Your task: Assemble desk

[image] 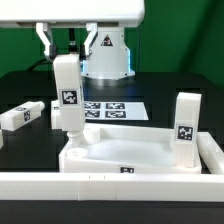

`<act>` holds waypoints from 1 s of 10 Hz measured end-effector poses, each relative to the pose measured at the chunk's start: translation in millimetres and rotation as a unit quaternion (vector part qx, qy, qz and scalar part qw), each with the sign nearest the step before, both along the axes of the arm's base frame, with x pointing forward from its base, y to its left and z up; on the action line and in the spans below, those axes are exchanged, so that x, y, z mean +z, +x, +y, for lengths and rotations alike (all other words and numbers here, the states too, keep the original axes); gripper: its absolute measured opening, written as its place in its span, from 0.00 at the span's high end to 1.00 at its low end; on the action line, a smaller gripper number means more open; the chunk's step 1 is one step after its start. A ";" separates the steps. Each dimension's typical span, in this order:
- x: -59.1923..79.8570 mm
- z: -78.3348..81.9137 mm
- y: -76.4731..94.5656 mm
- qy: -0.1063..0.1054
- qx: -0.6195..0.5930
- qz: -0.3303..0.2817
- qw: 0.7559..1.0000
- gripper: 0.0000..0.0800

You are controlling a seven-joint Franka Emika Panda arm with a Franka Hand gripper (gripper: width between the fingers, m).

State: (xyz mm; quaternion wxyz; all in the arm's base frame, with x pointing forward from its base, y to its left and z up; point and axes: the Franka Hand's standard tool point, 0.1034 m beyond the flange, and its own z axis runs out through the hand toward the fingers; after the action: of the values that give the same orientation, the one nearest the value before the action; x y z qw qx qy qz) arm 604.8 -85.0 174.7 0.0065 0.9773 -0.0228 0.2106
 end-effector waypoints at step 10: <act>-22.6 3.4 -24.2 -0.030 0.005 -0.029 0.999 0.64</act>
Offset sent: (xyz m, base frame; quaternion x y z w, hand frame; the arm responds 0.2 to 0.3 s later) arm -0.0050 0.0013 -0.0186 -0.0116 0.0025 -0.0211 0.9997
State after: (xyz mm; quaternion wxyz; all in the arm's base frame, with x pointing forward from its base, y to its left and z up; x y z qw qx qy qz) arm 580.7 -81.7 152.1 0.0344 0.9701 -0.0114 0.2399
